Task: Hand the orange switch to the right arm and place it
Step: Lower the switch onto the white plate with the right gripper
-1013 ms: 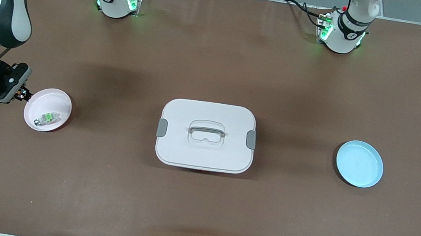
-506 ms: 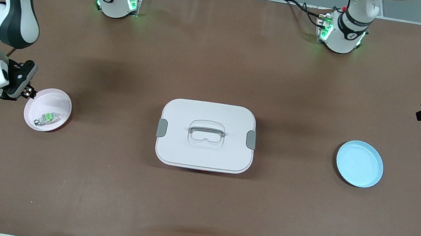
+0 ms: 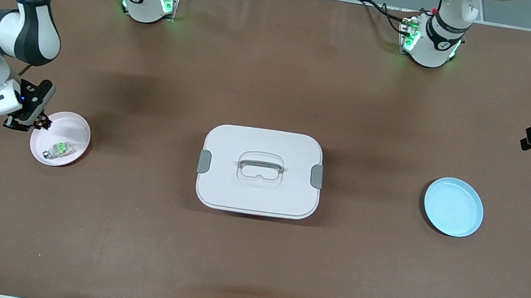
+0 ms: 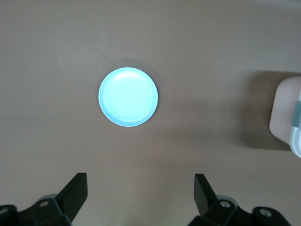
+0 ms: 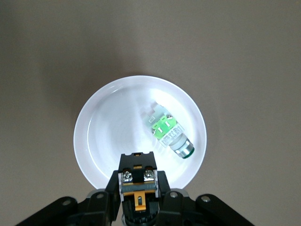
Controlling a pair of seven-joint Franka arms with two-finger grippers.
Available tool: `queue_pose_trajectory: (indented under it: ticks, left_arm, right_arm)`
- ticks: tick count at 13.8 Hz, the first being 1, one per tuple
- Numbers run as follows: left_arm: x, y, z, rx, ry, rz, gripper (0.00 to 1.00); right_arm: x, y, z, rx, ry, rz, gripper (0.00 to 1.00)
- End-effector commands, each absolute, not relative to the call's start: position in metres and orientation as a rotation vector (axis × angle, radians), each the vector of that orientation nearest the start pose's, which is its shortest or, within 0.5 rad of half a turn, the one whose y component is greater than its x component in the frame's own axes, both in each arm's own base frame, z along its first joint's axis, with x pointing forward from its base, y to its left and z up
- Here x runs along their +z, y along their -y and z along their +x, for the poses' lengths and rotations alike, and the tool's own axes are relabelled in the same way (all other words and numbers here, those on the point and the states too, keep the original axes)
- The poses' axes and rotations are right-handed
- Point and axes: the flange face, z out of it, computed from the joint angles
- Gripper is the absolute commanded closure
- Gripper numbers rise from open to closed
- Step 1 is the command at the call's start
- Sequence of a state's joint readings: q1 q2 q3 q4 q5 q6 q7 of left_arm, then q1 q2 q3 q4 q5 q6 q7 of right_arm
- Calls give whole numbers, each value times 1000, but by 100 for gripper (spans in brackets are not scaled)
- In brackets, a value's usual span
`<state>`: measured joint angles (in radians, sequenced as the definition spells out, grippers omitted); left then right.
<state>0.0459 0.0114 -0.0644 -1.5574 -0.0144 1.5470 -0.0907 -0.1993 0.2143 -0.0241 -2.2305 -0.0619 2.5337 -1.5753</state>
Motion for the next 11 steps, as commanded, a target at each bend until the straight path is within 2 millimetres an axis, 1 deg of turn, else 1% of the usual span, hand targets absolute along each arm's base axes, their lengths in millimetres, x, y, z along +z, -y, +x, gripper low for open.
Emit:
queue_pose_trajectory:
  ticks: [1, 2, 4, 9, 11]
  left_arm:
    - [629, 20, 546, 19, 48, -3164, 0]
    - [633, 20, 543, 19, 45, -3163, 0]
    - [634, 22, 542, 16, 38, -3162, 0]
    - [634, 23, 541, 16, 36, -3152, 0]
    - [633, 30, 541, 20, 38, -3144, 0]
  right_arm:
    - [259, 128, 540, -14, 2113, -2443, 96]
    - [251, 128, 539, -4, 2108, -2436, 96]
    - [237, 125, 537, 18, 2099, -2416, 96]
    - [225, 126, 539, 4, 2105, -2423, 93]
    - [220, 126, 539, 6, 2100, -2424, 92]
